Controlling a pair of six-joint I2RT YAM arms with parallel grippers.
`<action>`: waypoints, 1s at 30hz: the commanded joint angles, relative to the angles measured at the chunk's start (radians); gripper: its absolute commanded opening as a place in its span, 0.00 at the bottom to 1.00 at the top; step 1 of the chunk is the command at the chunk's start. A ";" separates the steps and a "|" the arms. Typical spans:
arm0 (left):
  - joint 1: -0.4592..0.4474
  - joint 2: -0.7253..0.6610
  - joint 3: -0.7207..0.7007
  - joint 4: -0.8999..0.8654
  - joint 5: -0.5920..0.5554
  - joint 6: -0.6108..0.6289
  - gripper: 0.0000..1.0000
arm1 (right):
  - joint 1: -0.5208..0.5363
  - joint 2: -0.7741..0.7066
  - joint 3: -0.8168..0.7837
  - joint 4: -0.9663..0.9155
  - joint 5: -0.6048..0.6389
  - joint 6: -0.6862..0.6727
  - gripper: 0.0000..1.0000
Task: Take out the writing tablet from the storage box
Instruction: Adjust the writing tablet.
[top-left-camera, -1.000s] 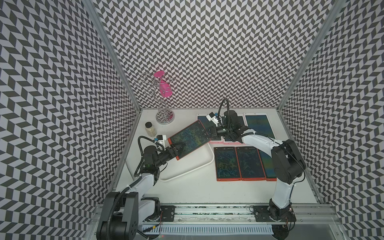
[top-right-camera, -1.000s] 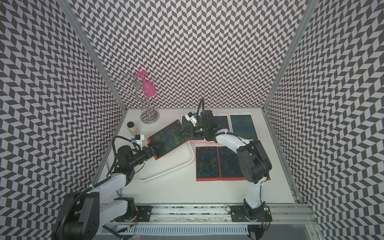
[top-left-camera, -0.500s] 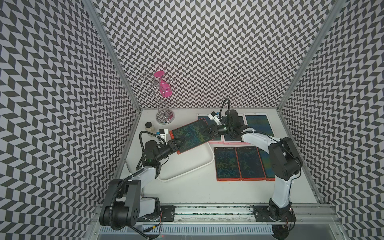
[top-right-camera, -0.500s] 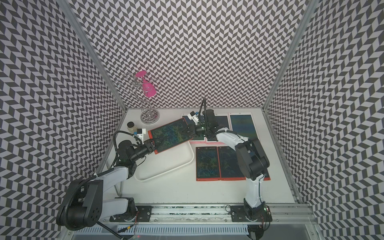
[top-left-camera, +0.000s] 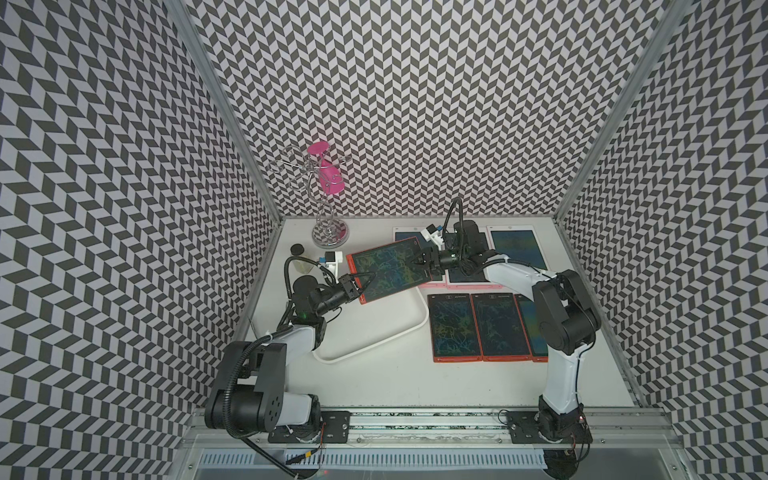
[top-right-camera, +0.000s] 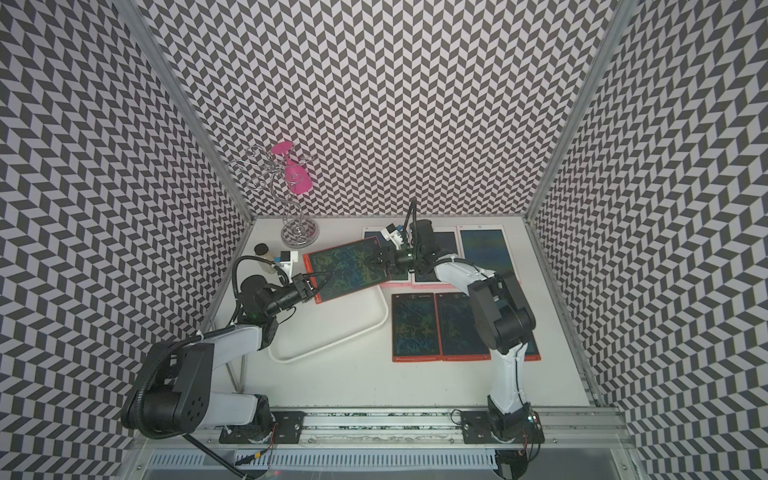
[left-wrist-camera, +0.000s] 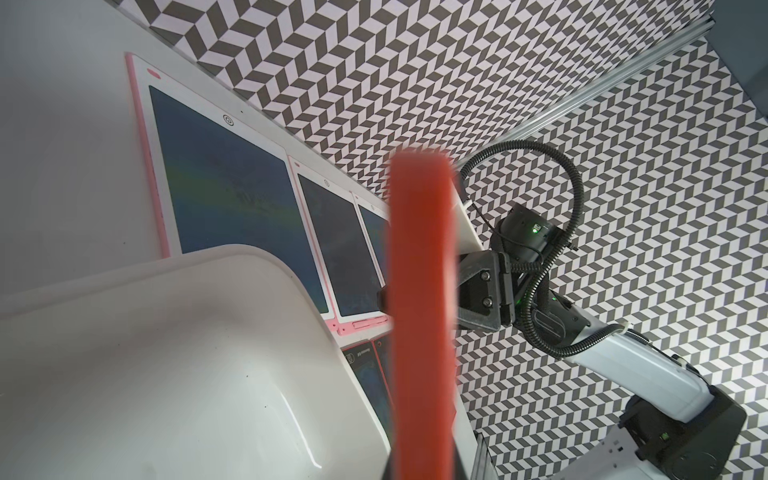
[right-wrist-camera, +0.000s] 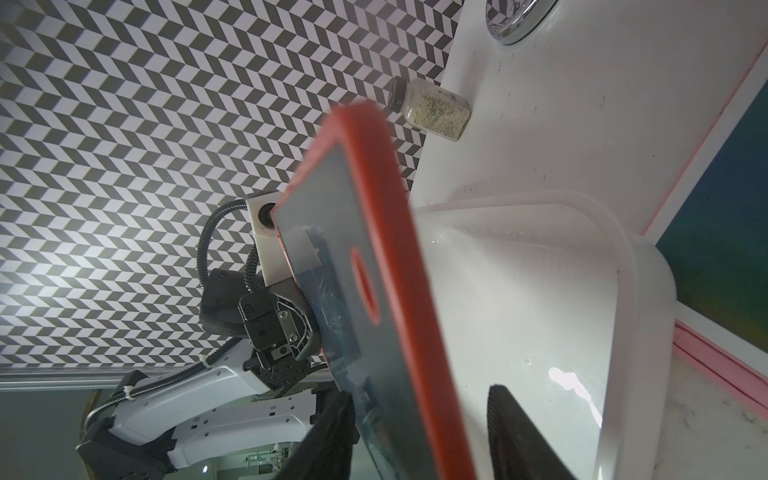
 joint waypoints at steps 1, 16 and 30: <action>-0.002 -0.002 0.024 0.041 0.015 -0.013 0.00 | -0.019 0.004 0.000 0.070 -0.017 0.005 0.54; -0.022 0.003 0.038 0.091 -0.042 -0.111 0.00 | -0.131 -0.132 -0.176 0.039 0.184 -0.012 0.69; -0.229 0.045 0.011 0.193 -0.323 -0.254 0.00 | -0.185 -0.535 -0.729 0.458 0.209 0.257 0.68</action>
